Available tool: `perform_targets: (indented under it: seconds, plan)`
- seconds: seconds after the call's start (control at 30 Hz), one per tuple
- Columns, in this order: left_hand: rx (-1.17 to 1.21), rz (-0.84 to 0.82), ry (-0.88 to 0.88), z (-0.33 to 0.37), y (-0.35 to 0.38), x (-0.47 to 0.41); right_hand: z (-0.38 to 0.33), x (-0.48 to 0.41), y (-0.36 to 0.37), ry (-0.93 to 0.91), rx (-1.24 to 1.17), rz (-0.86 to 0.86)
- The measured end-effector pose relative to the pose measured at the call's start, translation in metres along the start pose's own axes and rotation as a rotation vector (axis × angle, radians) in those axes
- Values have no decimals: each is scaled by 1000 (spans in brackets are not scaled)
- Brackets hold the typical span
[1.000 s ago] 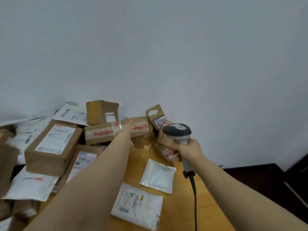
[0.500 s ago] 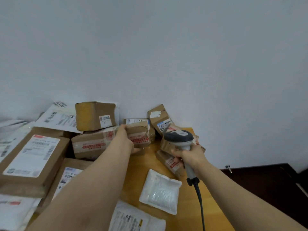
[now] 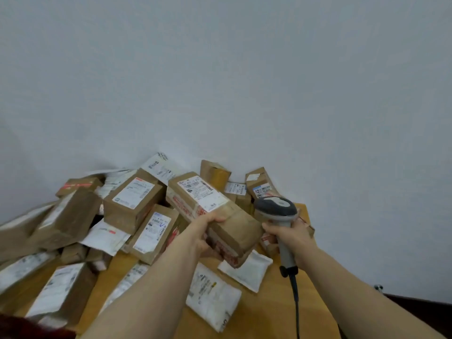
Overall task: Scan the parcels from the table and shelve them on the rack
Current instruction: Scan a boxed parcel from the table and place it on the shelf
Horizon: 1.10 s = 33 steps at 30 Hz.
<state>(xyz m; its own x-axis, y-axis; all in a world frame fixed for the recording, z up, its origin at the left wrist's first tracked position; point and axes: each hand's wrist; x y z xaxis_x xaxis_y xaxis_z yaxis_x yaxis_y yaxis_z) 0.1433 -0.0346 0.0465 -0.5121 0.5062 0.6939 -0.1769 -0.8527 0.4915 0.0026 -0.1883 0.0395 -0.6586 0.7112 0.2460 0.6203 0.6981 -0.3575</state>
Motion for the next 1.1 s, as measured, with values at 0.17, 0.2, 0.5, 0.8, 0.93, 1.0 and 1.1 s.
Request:
perform_targets:
  seconds: [0.17, 0.2, 0.5, 0.8, 0.93, 1.0, 1.1]
  plan:
    - [-124, -60, 103, -29, -34, 51, 0, 40, 3, -8, -65, -119]
    - [-158, -65, 112, -33, -41, 58, -1, 47, 5, -21, -75, -149]
    - [-141, -71, 219, -35, -65, 103, -13, 91, 11, -133, 13, -296]
    - [-385, 155, 431, -20, -94, 130, -47, 121, 30, -267, 34, -352]
    - [-398, 222, 482, -10, -107, 137, -58, 138, 40, -274, 70, -446]
    - [-396, 240, 481, -8, -111, 140, -60, 145, 45, -282, 63, -472]
    - [-399, 258, 482, -5, -118, 143, -63, 150, 48, -305, 35, -480]
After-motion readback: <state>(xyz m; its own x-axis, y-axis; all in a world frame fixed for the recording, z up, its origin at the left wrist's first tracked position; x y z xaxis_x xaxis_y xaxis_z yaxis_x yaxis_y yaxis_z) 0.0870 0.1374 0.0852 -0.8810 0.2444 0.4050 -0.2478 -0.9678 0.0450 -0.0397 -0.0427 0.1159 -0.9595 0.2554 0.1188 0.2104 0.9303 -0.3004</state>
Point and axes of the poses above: each hand's wrist, its own x-axis away from the middle knuckle, its own y-axis out of the palm, z = x × y, and after that the axes turned 15 degrees about x, right-handed
